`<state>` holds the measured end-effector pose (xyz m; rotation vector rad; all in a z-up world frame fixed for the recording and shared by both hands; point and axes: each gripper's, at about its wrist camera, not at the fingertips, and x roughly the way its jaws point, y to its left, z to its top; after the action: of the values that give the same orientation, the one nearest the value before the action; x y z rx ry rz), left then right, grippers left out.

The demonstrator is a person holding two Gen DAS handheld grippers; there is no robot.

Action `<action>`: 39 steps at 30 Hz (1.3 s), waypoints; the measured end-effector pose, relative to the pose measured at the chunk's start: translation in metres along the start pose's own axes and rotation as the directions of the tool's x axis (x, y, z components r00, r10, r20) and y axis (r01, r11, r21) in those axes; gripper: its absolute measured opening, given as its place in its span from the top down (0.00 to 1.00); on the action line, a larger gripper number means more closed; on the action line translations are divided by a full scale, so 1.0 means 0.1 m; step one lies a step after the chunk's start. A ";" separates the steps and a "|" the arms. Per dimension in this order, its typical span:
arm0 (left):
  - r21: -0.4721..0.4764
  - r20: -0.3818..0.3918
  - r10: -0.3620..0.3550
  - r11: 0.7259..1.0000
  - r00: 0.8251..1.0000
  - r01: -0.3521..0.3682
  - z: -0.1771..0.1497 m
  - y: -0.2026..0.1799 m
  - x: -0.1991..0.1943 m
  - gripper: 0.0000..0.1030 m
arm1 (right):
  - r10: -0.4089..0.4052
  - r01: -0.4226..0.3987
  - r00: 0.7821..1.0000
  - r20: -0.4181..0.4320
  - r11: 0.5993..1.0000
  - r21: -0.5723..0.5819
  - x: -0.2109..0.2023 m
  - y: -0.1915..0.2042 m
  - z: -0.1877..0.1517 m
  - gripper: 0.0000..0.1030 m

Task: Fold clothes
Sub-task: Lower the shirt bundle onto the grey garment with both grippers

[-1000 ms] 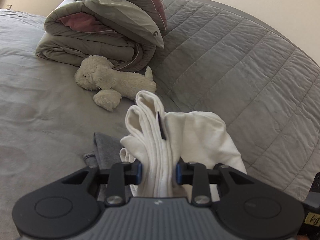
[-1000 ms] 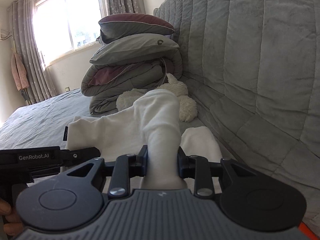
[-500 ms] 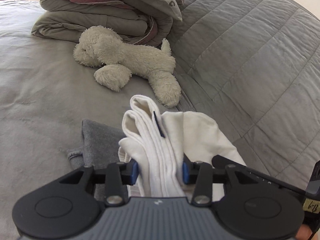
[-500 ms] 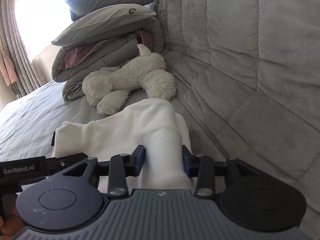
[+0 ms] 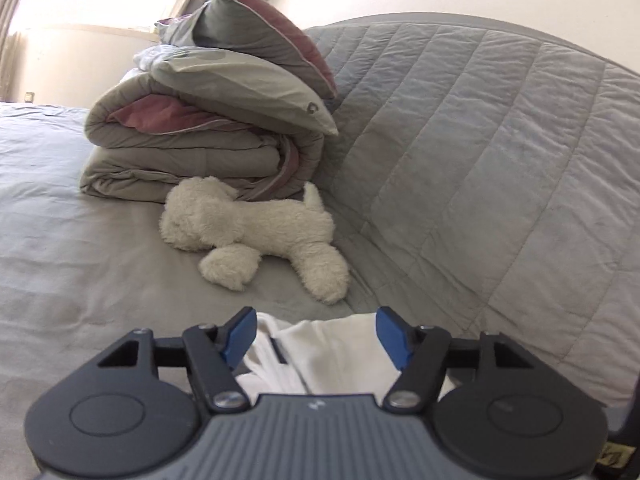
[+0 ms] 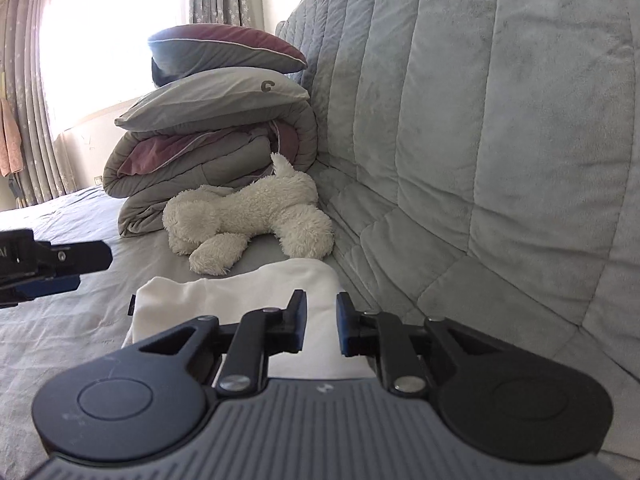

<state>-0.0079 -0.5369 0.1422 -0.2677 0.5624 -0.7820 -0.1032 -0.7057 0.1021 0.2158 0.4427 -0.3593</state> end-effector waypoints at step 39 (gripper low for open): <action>0.231 -0.021 0.239 0.946 0.971 -0.228 -0.40 0.00 -0.65 0.39 | -0.265 0.262 0.964 -0.030 0.917 0.301 -0.70 0.63 -0.30 0.17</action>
<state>-0.0682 -0.4907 0.1340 0.0298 0.5338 -0.6159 -0.1495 -0.6198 0.1156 0.4554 0.4045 -0.6956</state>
